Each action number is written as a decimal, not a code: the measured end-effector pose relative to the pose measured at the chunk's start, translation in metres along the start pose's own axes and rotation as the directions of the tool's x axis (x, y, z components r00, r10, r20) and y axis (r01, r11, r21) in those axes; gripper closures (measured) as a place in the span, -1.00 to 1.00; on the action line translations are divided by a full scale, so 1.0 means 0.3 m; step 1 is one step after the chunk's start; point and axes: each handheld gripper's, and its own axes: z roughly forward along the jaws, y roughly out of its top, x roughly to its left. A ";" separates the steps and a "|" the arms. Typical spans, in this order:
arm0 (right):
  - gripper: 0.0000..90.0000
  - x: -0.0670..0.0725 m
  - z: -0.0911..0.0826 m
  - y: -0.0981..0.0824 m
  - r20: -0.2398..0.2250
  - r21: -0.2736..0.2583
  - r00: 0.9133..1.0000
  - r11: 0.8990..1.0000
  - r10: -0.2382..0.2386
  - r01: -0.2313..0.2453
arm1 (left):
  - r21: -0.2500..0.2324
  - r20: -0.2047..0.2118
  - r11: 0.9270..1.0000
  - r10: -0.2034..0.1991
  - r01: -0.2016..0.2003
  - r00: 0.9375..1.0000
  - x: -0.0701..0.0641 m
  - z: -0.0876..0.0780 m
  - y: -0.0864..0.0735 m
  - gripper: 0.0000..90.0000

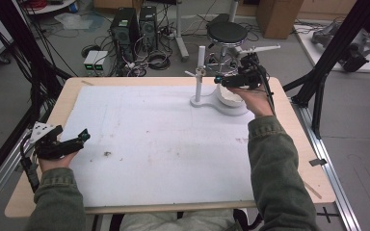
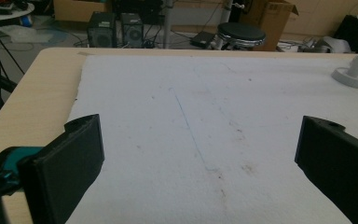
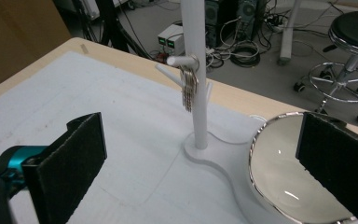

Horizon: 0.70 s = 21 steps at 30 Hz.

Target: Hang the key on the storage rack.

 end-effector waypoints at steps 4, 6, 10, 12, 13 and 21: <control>-0.99 -0.012 -0.021 -0.032 0.009 -0.002 1.000 1.000 0.003 -0.003 | -0.001 0.001 1.000 0.000 0.000 1.000 0.000 0.002 0.001 -0.96; -0.99 -0.018 -0.031 -0.049 0.008 -0.006 1.000 1.000 0.010 -0.010 | 0.000 0.002 1.000 0.000 0.000 1.000 -0.001 0.003 0.000 -0.96; -0.99 -0.037 -0.044 -0.085 0.017 -0.004 1.000 1.000 0.014 -0.014 | 0.002 0.003 1.000 0.000 0.000 1.000 0.000 0.004 0.000 -0.96; -0.99 -0.045 -0.053 -0.104 0.017 -0.005 0.999 1.000 0.028 -0.028 | 0.002 0.003 1.000 -0.001 0.001 1.000 0.001 0.004 0.000 -0.96; -0.99 -0.049 -0.056 -0.114 0.017 -0.008 0.999 0.999 0.034 -0.033 | 0.001 0.003 1.000 -0.001 0.001 1.000 0.001 0.004 0.000 -0.96; -0.99 -0.073 -0.088 -0.180 0.024 -0.021 0.998 0.999 0.051 -0.050 | 0.003 0.002 1.000 -0.002 0.002 1.000 0.001 0.003 0.000 -0.96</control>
